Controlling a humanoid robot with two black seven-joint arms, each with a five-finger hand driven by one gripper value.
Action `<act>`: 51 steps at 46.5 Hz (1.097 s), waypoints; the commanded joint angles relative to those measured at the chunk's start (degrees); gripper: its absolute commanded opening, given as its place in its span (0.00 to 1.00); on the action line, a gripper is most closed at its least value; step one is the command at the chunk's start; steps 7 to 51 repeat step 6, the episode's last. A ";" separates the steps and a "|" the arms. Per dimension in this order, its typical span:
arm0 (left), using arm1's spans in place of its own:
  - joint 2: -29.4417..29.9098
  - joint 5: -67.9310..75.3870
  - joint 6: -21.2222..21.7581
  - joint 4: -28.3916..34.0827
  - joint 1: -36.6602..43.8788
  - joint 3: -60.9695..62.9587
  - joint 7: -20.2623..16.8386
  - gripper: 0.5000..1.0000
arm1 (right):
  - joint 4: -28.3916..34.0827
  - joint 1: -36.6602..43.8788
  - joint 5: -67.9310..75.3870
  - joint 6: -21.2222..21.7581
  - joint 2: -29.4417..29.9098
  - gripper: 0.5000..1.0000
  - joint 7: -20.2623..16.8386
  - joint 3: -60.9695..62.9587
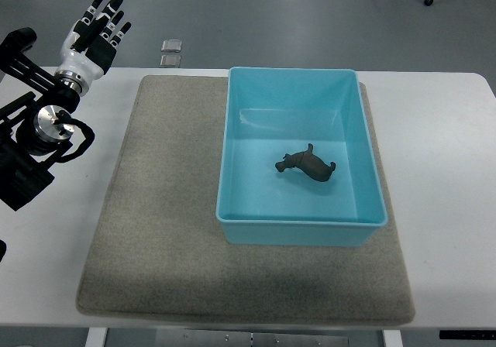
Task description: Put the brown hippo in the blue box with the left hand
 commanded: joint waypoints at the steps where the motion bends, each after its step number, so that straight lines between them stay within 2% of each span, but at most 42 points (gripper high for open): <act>1: -0.07 -0.05 -0.01 0.01 -0.09 0.00 0.09 0.99 | -0.05 -0.01 -0.24 -0.32 0.00 0.87 -0.09 -0.15; 51: -0.16 -0.14 0.07 0.10 0.00 0.00 0.18 0.99 | -0.05 -0.01 -0.15 -0.32 0.00 0.87 -0.09 -0.15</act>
